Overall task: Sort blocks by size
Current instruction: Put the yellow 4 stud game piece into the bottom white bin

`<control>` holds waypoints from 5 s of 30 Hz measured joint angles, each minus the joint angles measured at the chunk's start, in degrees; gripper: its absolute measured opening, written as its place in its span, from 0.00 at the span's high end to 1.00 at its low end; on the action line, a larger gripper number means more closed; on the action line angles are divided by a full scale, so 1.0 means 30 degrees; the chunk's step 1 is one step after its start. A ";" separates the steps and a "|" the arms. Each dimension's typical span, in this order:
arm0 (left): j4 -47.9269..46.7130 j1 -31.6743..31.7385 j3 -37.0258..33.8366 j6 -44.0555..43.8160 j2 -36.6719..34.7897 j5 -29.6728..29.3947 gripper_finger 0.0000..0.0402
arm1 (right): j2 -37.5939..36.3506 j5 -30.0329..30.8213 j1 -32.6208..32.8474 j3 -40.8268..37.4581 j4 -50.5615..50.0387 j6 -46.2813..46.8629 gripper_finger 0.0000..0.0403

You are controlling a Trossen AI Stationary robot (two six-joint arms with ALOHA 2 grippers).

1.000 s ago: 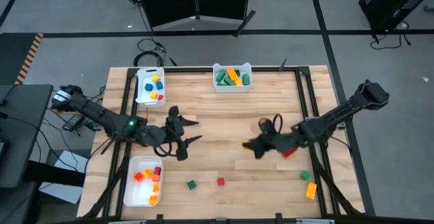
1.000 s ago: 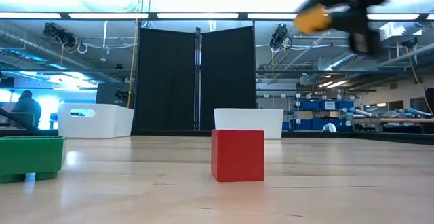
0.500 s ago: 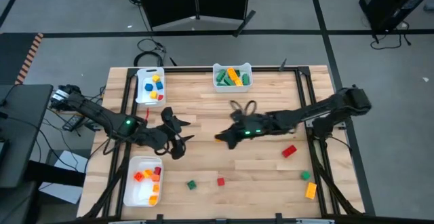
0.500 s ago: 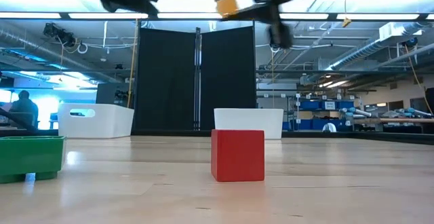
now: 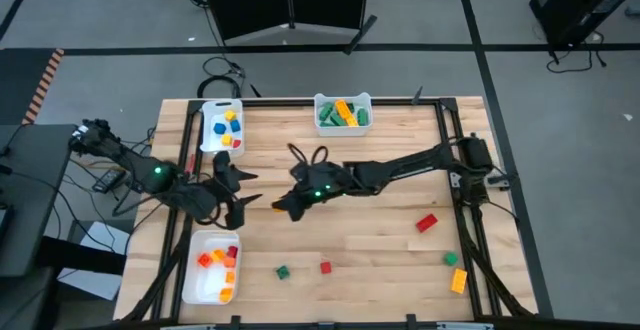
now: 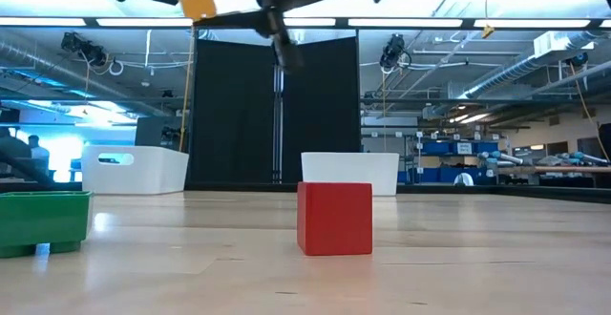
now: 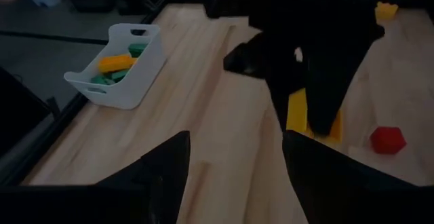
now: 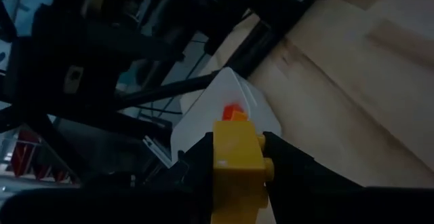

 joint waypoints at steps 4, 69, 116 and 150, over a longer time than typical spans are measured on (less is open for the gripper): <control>-0.0368 -0.0001 -0.0025 0.0475 0.0156 -0.0023 0.39 | 0.0615 -0.0069 -0.0269 0.0898 -0.0085 -0.0433 0.72; 1.1611 0.0334 -0.3453 0.8973 0.1979 -0.1007 0.61 | -0.0092 -0.1872 -0.1158 0.0914 0.1382 -0.0052 0.57; -1.1937 -0.2439 0.3826 -2.0523 0.5328 1.2079 0.63 | -0.6992 1.4171 0.3688 -0.0839 -2.8071 0.4904 0.44; -0.2508 -0.8846 -0.0605 -2.8606 1.1101 1.4693 0.60 | -0.6977 1.4091 0.4068 -0.3304 -2.6793 0.4997 0.44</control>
